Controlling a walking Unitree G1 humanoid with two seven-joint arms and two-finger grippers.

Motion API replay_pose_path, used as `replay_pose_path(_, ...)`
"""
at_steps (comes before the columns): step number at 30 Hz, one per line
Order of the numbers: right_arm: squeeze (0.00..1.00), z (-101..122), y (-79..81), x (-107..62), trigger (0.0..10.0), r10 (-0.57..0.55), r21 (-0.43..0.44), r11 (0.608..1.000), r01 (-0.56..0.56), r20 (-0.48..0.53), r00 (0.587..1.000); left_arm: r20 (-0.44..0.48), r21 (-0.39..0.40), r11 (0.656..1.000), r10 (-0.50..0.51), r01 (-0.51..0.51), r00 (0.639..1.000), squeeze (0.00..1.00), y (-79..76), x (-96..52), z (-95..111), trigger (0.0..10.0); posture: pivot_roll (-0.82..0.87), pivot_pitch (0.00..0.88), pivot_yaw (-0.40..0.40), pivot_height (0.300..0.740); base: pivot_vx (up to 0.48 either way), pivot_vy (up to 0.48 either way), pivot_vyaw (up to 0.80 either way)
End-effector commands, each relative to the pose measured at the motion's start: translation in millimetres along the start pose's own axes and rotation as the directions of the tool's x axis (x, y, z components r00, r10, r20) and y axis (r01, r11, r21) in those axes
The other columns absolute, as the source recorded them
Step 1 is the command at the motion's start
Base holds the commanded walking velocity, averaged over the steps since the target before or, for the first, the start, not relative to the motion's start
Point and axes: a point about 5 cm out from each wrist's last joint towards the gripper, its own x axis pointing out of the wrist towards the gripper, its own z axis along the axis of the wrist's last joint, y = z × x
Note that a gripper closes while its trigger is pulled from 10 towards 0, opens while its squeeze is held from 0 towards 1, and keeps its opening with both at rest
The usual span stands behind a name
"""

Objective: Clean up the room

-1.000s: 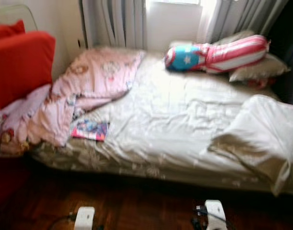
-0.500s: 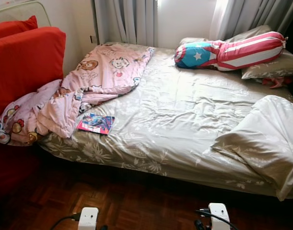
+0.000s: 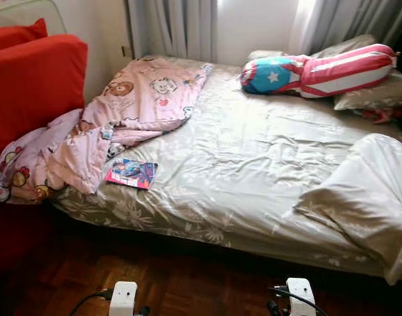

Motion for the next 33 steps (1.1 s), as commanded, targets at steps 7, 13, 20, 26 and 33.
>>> replay_pose_path(7, 0.00, 2.4, -1.6, 0.2, 10.0, -0.009, 0.004, 1.000, 0.009, 0.006, 1.000, -0.005, 0.010, 1.000, -0.007, 0.008, 1.000, 0.00, 1.4, -1.2, -2.9, 10.0, 0.06, 0.038, -0.072, 0.740, 0.316, 0.000, 0.00)
replay_pose_path(13, 0.00, 2.5, -1.7, 0.2, 10.0, -0.008, 0.002, 1.000, 0.007, 0.006, 1.000, -0.003, 0.011, 1.000, -0.007, 0.007, 1.000, 0.00, 1.1, -1.0, -2.3, 10.0, 0.06, 0.043, -0.075, 0.740, 0.315, 0.000, 0.00)
replay_pose_path(20, 0.00, 2.6, -1.4, 0.3, 10.0, -0.008, 0.003, 1.000, 0.008, 0.007, 1.000, -0.001, 0.012, 1.000, -0.007, 0.007, 1.000, 0.00, 0.7, -0.6, -1.2, 10.0, 0.05, 0.043, -0.071, 0.740, 0.311, 0.000, 0.00)
replay_pose_path(26, 0.00, 2.4, -0.8, 0.3, 10.0, -0.007, 0.003, 1.000, 0.007, 0.007, 1.000, 0.004, 0.015, 1.000, -0.009, 0.009, 1.000, 0.00, -0.1, -0.1, 0.5, 10.0, 0.05, 0.035, -0.068, 0.740, 0.284, 0.000, 0.00)
replay_pose_path(33, 0.00, 0.9, -1.1, 0.0, 10.0, -0.005, 0.000, 1.000, 0.005, 0.003, 1.000, 0.002, 0.017, 1.000, 0.001, -0.001, 1.000, 0.00, 0.8, -0.8, -1.3, 10.0, 0.05, 0.020, -0.070, 0.740, 0.156, 0.000, 0.00)
